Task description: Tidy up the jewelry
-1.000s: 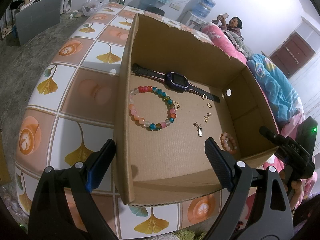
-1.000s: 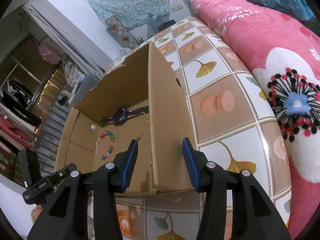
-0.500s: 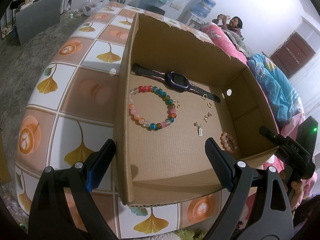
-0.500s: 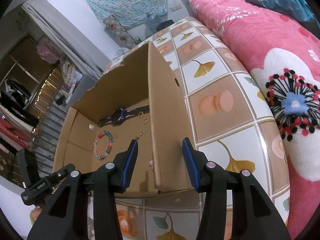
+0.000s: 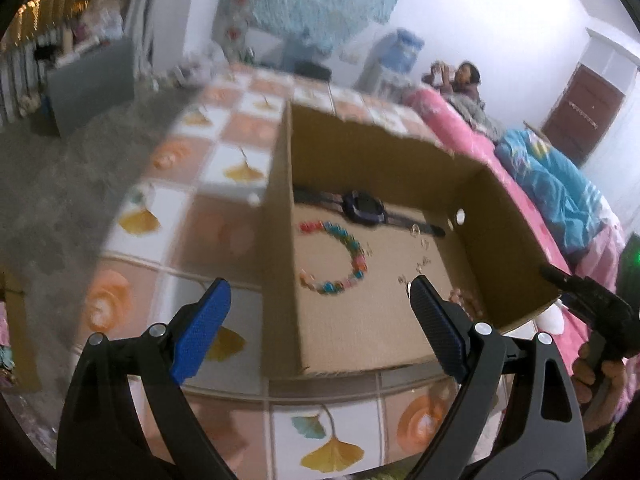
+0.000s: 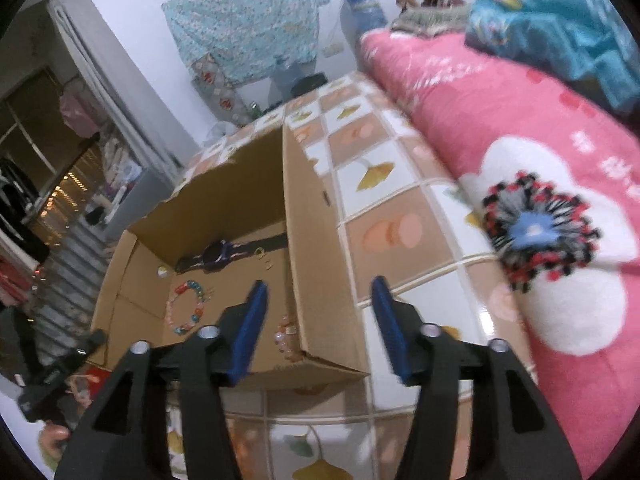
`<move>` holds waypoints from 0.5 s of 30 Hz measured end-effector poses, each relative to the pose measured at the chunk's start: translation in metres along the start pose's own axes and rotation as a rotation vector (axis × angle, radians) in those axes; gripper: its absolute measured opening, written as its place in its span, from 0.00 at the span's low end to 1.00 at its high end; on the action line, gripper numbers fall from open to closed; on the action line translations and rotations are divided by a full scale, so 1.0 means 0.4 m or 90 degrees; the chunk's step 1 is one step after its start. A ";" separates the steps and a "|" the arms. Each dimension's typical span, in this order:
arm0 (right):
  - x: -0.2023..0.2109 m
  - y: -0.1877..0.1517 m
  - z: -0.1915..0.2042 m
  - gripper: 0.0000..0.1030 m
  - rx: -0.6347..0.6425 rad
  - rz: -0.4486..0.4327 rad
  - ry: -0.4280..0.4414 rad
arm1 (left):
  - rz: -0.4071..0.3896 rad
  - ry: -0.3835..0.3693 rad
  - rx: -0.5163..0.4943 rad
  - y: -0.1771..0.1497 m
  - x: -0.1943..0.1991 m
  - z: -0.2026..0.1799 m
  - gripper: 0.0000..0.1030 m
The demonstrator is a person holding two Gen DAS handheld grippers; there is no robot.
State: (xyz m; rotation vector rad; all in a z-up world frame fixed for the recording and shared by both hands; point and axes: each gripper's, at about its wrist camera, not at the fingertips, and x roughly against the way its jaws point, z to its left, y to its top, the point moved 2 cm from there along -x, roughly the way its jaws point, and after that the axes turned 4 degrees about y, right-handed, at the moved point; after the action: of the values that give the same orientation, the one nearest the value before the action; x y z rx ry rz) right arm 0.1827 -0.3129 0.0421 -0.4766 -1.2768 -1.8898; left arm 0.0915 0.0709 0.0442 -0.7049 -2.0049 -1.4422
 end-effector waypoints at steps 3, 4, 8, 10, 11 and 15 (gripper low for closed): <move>0.048 -0.002 0.022 0.60 0.024 -0.033 -0.018 | -0.042 0.005 -0.023 0.008 0.062 -0.010 0.86; 0.065 -0.003 0.032 0.62 0.033 -0.045 -0.022 | -0.057 0.003 -0.040 0.008 0.089 -0.021 0.86; 0.128 -0.009 0.076 0.71 0.070 -0.089 -0.026 | -0.068 -0.017 -0.073 -0.001 0.142 -0.063 0.87; 0.154 -0.015 0.096 0.77 0.085 -0.102 -0.018 | -0.066 -0.036 -0.082 -0.012 0.158 -0.087 0.88; 0.166 -0.020 0.105 0.80 0.093 -0.109 -0.020 | -0.066 -0.043 -0.084 -0.018 0.164 -0.095 0.88; 0.198 -0.056 0.135 0.86 0.114 -0.120 -0.017 | -0.058 -0.073 -0.093 -0.042 0.174 -0.134 0.90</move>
State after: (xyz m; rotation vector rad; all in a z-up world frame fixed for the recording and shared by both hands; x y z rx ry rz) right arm 0.1100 -0.2917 0.1051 -0.2975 -1.5389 -1.9042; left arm 0.0381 0.0213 0.0962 -0.7829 -2.0565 -1.6488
